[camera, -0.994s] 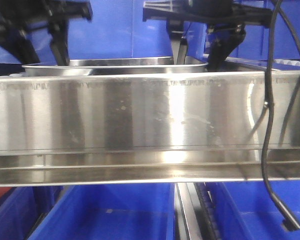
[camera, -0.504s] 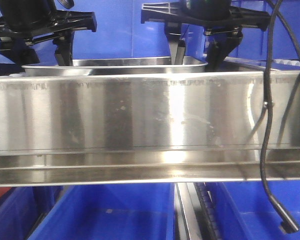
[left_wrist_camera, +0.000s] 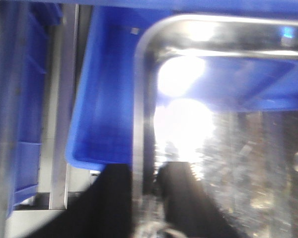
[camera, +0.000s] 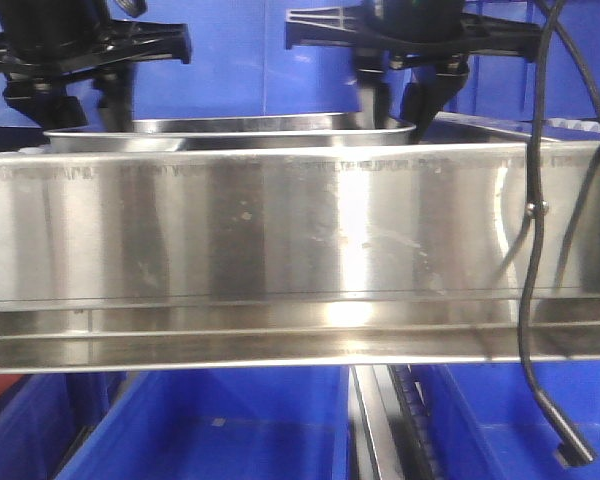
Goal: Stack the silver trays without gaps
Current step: 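Lower both grippers onto the tray's side rims and close them, then lift the silver tray with both grippers and pull it off the shelf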
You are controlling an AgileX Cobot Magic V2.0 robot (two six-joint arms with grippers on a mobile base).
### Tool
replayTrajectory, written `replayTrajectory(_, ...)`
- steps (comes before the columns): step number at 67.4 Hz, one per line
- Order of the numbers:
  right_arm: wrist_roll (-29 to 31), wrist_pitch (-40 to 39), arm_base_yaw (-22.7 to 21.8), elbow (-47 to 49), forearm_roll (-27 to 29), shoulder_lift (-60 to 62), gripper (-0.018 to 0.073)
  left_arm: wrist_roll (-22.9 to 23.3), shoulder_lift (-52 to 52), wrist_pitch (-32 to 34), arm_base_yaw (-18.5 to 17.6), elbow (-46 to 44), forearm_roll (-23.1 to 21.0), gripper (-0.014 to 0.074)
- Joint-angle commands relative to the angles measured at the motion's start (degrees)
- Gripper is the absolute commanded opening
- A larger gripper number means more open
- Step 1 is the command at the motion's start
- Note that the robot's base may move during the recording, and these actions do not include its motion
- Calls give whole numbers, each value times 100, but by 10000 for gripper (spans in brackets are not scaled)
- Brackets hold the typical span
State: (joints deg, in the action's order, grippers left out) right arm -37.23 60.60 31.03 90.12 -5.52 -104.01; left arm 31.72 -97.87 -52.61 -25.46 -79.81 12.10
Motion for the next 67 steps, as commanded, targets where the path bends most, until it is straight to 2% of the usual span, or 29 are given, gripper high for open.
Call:
replayTrajectory(1, 2, -103, 8, 54, -31, 10, -4, 39, -2, -163, -12, 6, -83, -27)
replayTrajectory(15, 2, -50, 72, 54, -442, 269, -4, 52, 189, -333, -143, 6, -105, -16)
replayTrajectory(32, -248, -17, 233, 54, -743, 975, -4, 763, 1050, -402, -520, -46, 511, -16)
replayTrajectory(42, -524, -3, 456, 54, -1049, 1557, -4, 1017, 1666, -584, -729, -46, 687, -16)
replayTrajectory(49, -814, 36, 736, -32, -1400, 1901, -4, 1488, 2075, -757, -1098, -46, 1175, -16)
replayTrajectory(59, -1379, 91, 1244, -421, -1923, 2417, -4, 2307, 2519, -1215, -1885, -46, 2052, -16)
replayTrajectory(67, -1845, 278, 1788, -896, -2447, 2814, -4, 2729, 2674, -1584, -2496, -46, 2392, -16)
